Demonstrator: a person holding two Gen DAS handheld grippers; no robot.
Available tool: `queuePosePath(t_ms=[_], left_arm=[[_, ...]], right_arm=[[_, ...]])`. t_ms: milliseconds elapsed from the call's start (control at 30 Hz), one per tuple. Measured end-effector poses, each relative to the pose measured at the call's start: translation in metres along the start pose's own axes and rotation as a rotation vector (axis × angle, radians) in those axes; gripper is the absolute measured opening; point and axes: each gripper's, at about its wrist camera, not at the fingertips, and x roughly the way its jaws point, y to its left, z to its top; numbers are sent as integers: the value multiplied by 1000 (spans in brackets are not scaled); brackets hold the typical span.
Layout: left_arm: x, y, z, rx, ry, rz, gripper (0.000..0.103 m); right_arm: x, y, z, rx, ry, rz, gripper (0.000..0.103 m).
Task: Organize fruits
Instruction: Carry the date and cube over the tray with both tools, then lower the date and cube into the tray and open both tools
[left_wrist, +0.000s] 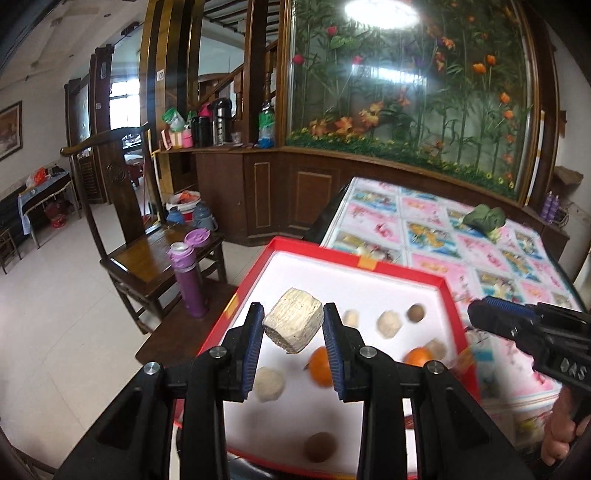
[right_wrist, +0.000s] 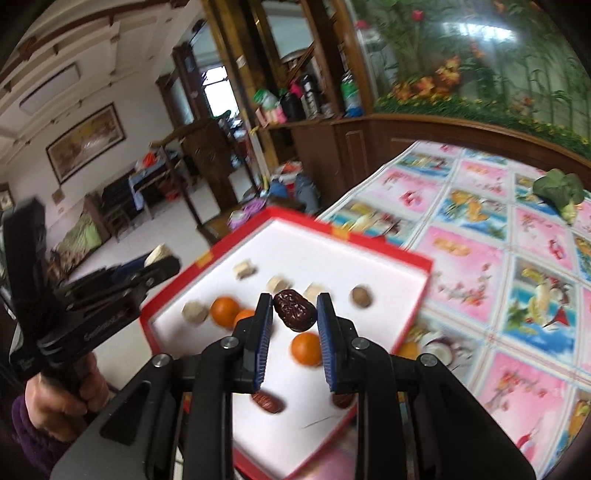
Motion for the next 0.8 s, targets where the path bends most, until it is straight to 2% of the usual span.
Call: queuePosePath(t_ms=[200, 600, 800], left_arm=[[15, 11, -17, 8, 75, 3, 32], [29, 17, -30, 26, 147, 33, 32], [32, 17, -30, 38, 162, 55, 32]], right_arm=[[25, 20, -20, -31, 92, 38, 26], [65, 34, -38, -41, 215, 65, 27], [71, 38, -40, -64, 233, 53, 27]])
